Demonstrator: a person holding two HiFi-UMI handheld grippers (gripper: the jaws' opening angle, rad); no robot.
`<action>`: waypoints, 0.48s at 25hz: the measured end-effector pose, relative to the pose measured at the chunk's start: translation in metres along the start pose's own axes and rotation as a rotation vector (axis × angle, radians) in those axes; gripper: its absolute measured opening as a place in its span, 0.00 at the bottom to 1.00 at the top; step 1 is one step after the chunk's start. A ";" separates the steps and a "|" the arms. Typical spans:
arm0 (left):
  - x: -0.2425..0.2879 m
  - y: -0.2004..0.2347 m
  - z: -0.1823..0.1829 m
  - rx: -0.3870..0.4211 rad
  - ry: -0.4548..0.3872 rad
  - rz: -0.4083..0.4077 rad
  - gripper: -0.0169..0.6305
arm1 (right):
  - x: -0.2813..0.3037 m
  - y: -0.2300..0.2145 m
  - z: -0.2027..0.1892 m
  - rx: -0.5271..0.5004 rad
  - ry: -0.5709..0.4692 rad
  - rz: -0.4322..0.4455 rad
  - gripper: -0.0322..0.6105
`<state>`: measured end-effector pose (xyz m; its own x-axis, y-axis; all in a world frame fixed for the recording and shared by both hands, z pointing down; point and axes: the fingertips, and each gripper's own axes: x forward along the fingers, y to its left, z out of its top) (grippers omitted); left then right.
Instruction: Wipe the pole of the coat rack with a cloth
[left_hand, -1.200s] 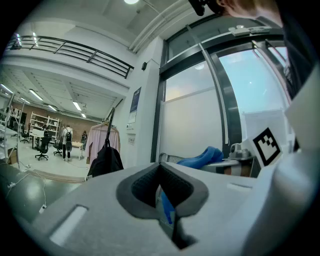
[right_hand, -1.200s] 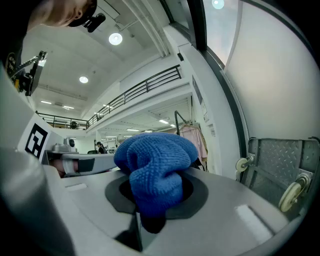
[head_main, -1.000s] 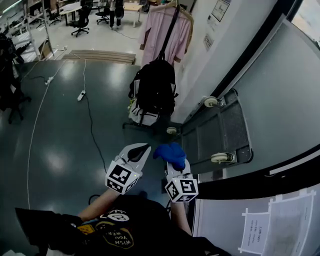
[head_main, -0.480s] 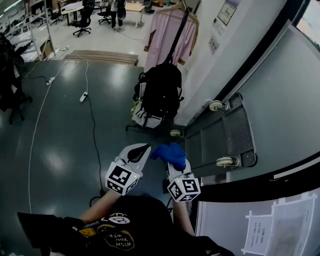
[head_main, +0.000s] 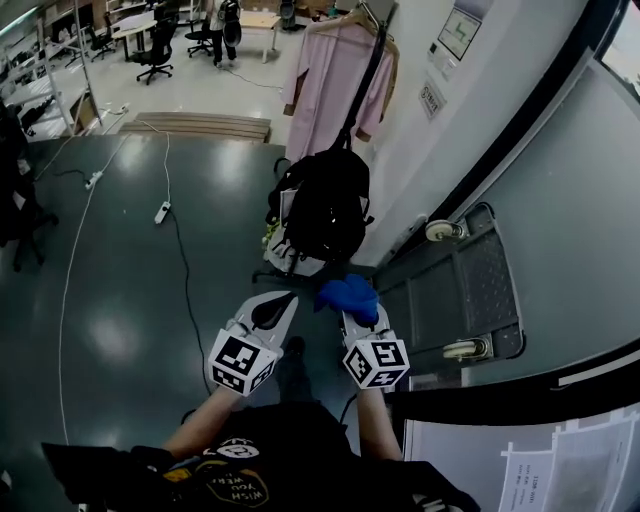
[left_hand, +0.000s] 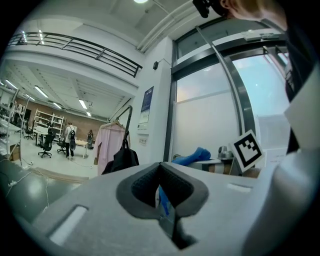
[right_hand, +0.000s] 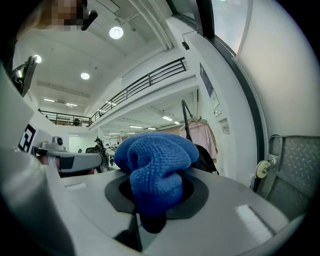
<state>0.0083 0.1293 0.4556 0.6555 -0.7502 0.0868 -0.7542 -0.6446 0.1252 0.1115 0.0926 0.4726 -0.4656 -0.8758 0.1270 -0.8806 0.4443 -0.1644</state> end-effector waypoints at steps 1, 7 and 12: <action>0.016 0.015 0.005 0.009 -0.007 0.007 0.03 | 0.021 -0.011 0.009 -0.011 -0.012 0.006 0.18; 0.120 0.094 0.055 0.061 -0.049 0.047 0.03 | 0.158 -0.089 0.098 -0.118 -0.080 0.045 0.18; 0.191 0.142 0.089 0.073 -0.084 0.098 0.03 | 0.276 -0.143 0.212 -0.242 -0.180 0.065 0.18</action>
<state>0.0229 -0.1192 0.4025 0.5753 -0.8178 0.0113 -0.8173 -0.5743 0.0480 0.1276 -0.2528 0.3241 -0.5179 -0.8536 -0.0555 -0.8548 0.5138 0.0736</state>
